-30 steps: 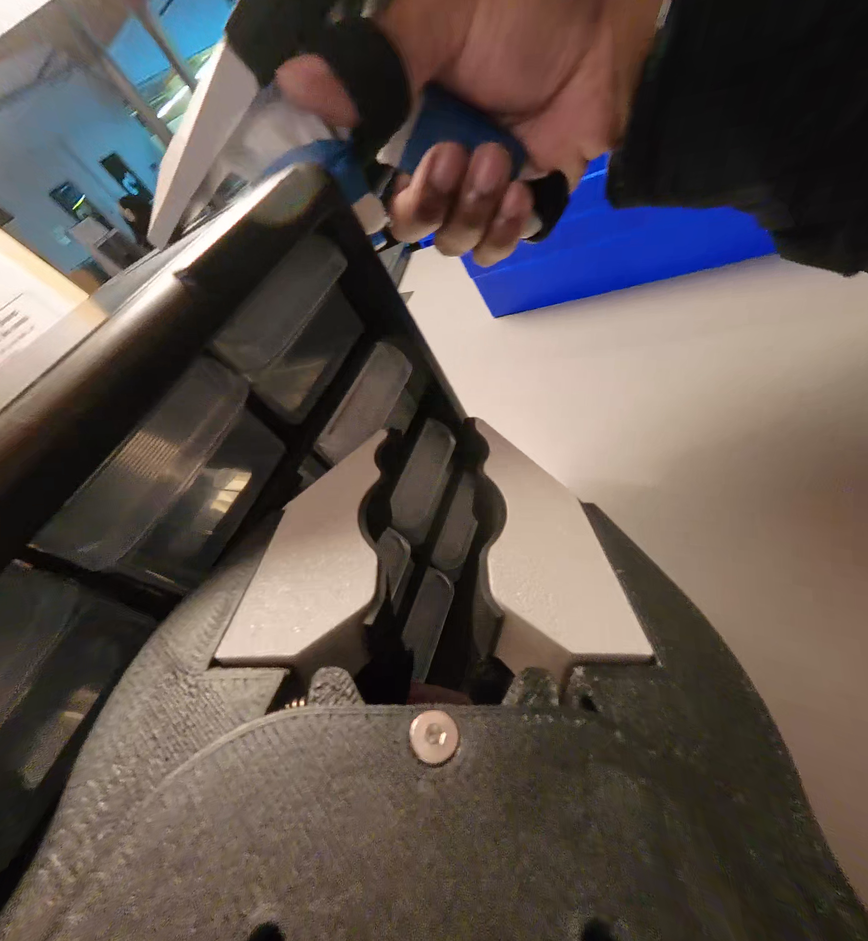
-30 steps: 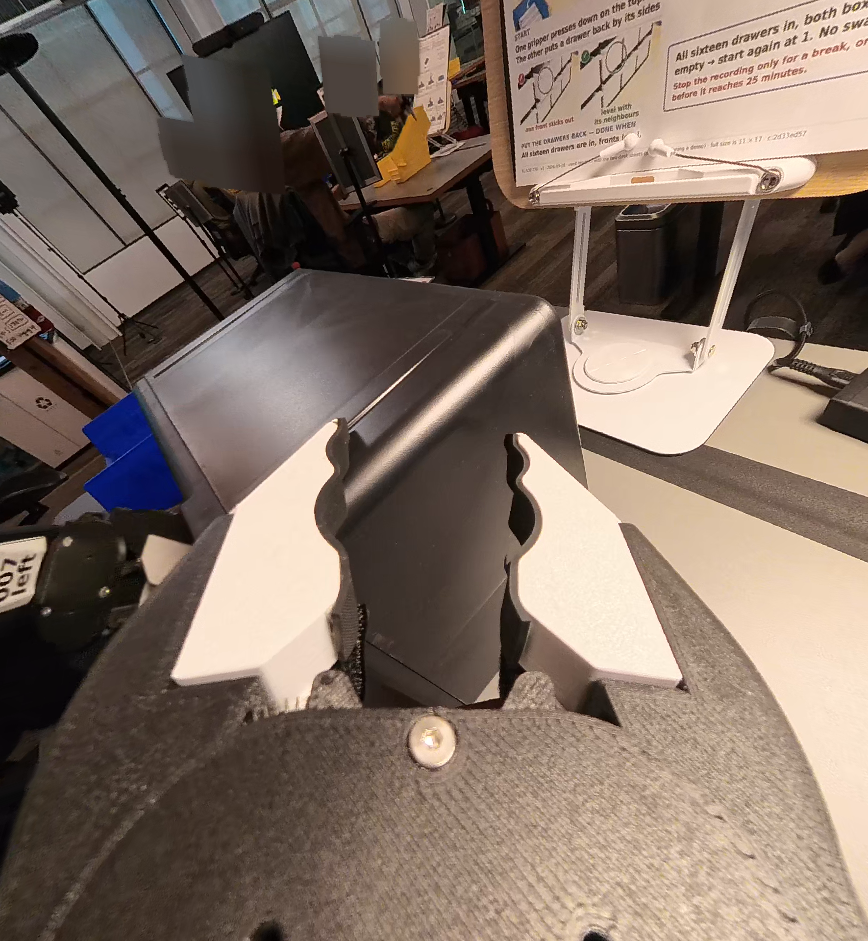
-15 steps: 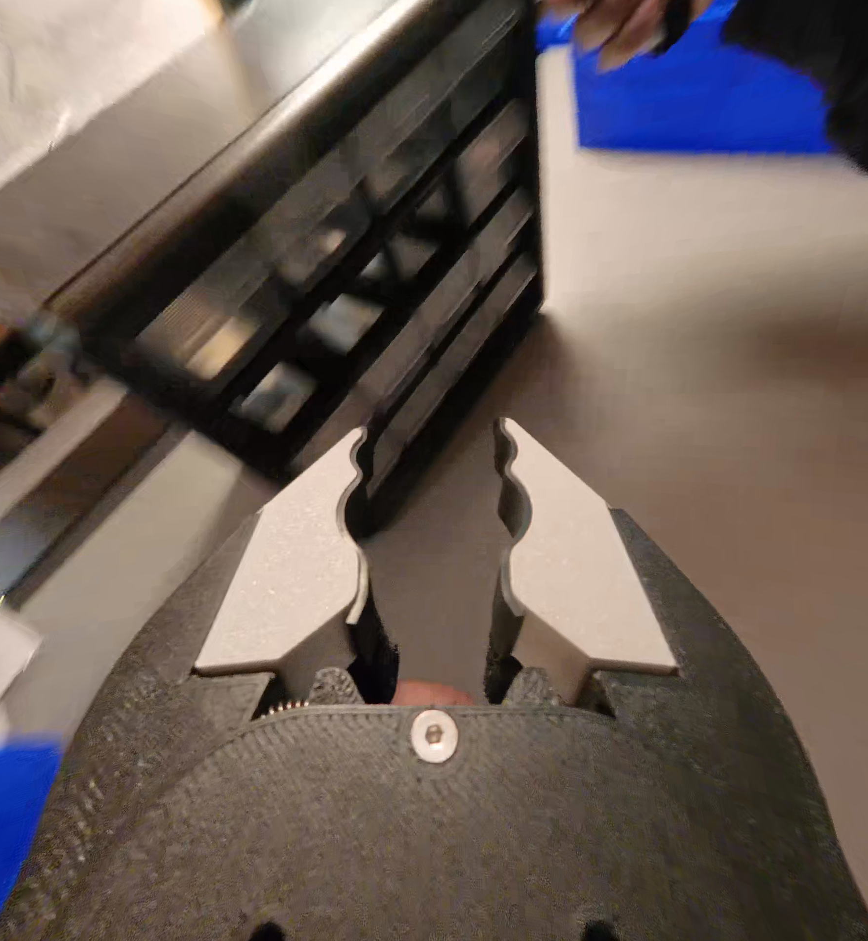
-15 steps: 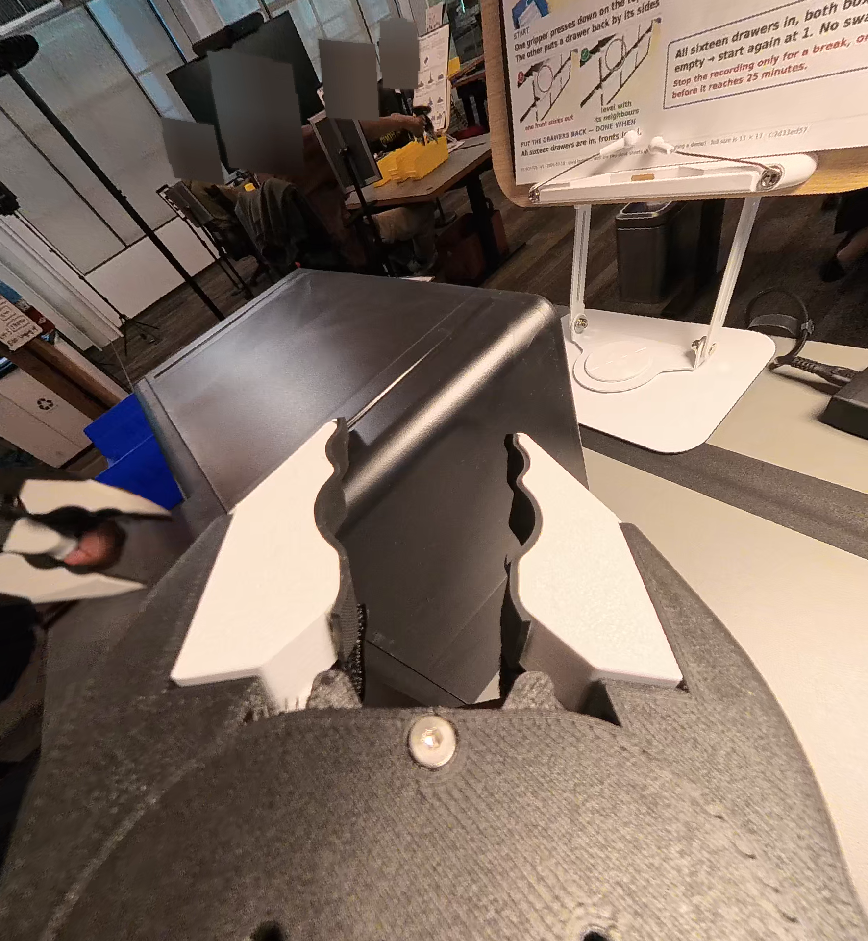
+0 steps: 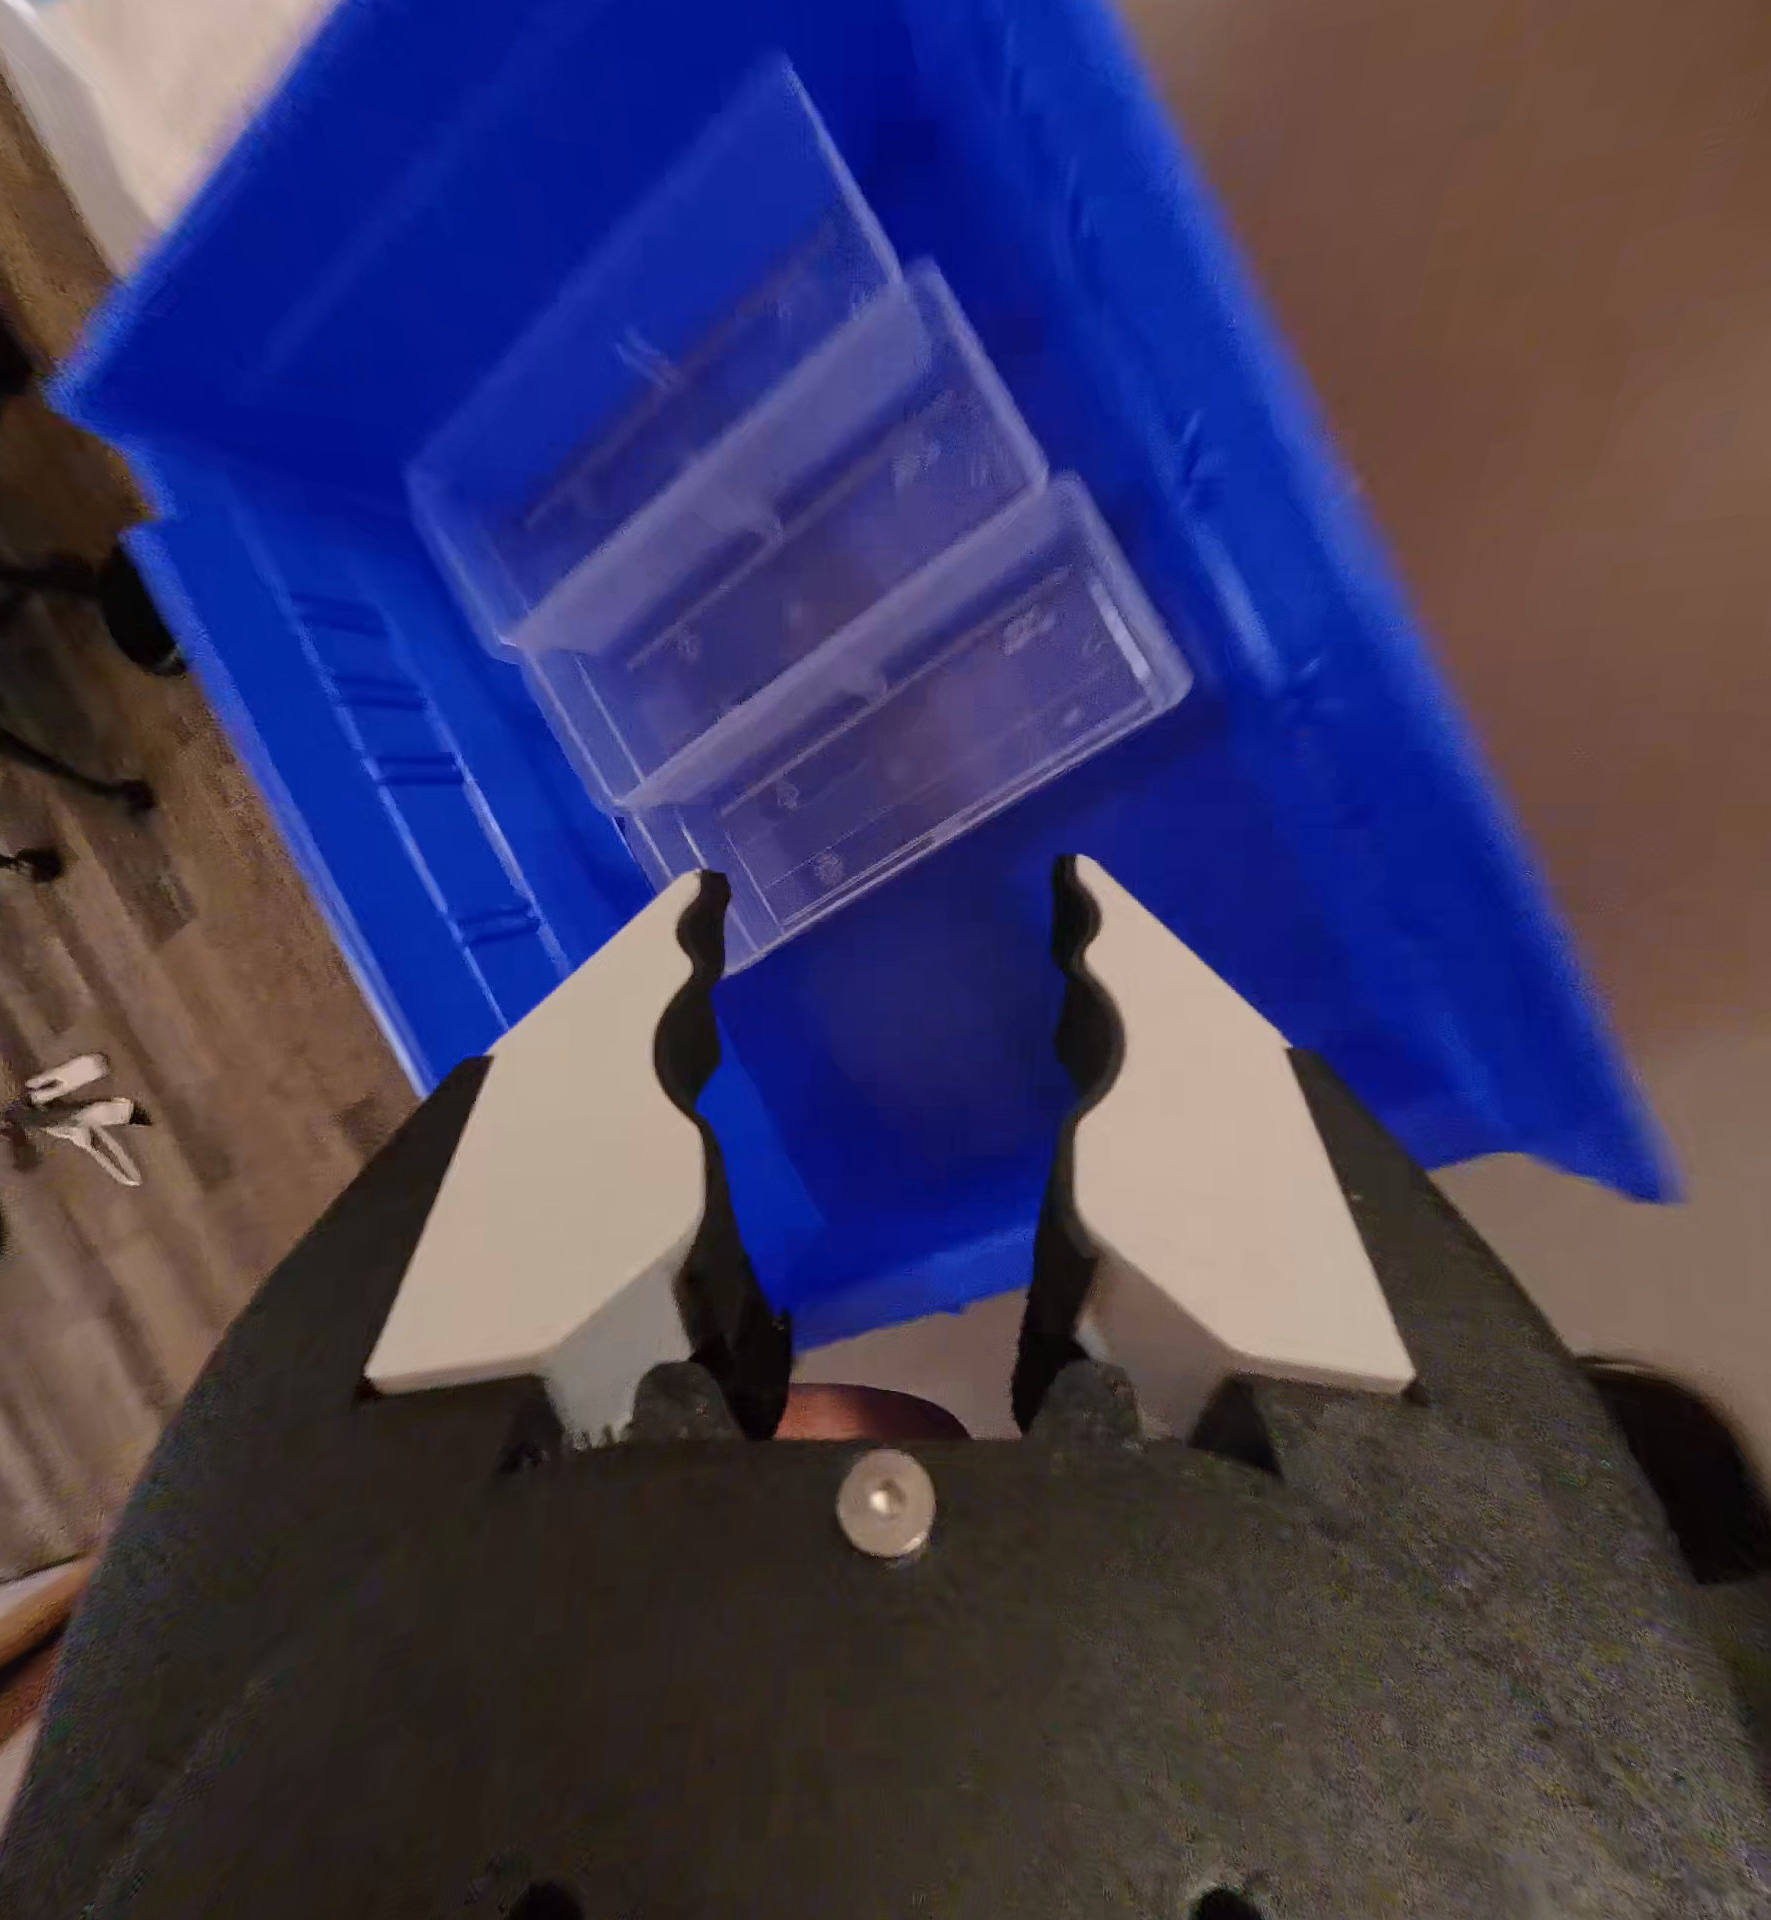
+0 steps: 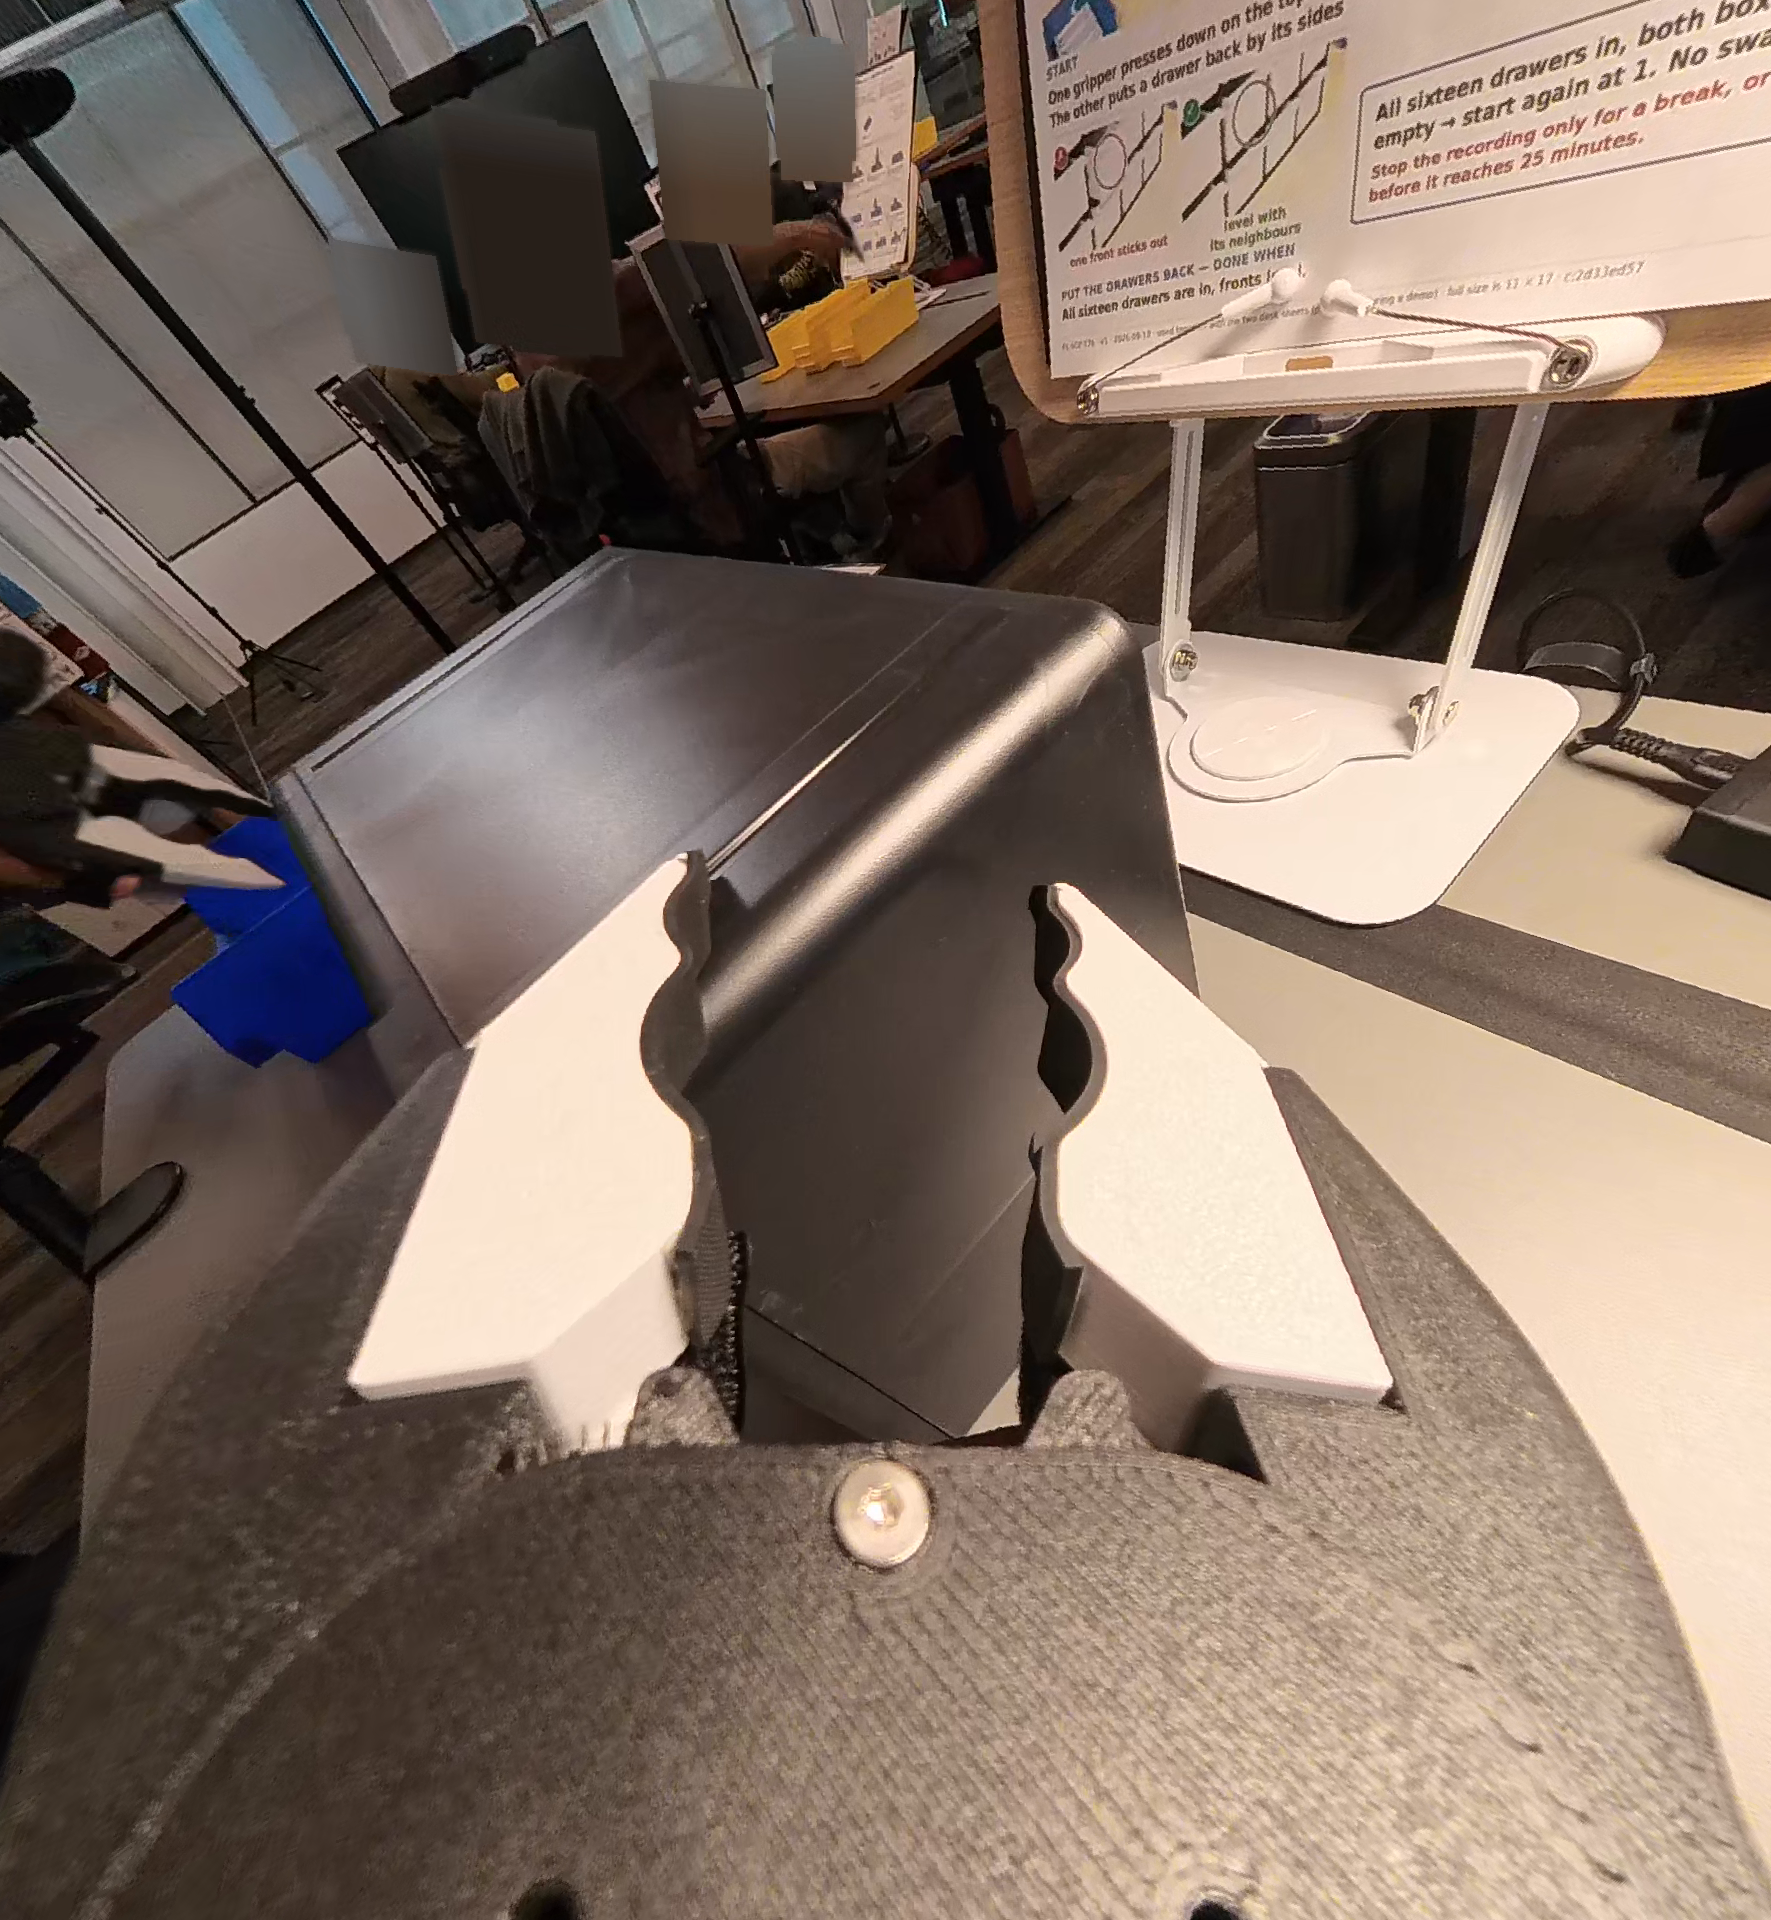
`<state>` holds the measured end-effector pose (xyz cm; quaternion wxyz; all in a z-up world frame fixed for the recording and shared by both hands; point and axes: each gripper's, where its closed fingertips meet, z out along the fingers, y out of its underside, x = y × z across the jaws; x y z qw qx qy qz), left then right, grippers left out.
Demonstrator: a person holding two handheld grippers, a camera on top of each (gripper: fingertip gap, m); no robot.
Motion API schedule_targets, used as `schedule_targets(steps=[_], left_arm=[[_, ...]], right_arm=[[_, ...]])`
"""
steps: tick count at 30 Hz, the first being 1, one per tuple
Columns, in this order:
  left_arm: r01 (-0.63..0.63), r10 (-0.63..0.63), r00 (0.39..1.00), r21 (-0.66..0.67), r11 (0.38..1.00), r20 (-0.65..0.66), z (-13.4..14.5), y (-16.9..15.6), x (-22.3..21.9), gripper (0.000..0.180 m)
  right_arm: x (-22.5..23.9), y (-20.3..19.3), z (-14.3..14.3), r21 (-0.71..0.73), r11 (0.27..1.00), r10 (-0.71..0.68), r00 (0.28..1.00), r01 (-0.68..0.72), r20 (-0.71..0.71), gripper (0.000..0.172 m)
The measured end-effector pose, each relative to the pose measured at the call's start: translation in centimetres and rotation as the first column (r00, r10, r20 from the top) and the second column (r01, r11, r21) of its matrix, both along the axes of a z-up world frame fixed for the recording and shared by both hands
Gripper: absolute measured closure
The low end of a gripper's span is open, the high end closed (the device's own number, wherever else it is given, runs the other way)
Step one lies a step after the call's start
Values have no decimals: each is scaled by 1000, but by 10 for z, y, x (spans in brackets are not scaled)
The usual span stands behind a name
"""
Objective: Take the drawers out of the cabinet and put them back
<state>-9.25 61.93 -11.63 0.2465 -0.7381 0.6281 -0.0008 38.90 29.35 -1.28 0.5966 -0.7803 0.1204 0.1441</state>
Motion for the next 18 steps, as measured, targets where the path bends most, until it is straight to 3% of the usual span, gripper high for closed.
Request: schedule_targets(steps=[1,4,6,10,11,18], left_arm=[[39,-39,998,-3,999,-55,-16,8,-4,115],[139,-136,973,3,990,-189,-53,23,-9,114],[188,-187,961,-13,982,-205,-66,21,-2,120],[237,-235,937,-25,971,-260,-81,20,0,151],[244,-245,934,-39,969,-261,-83,17,-1,162],[221,-224,940,-41,974,-257,-64,-3,-10,173]], right_arm=[[0,0,0,0,1000,1,1000,-1,1,105],[0,0,0,2,1000,5,1000,-5,-9,106],[0,0,0,3,1000,7,1000,-7,-14,105],[0,0,0,1,1000,9,1000,-9,-9,106],[0,1,0,1,1000,10,1000,-10,-11,106],[-1,1,0,7,1000,17,1000,-17,-24,107]])
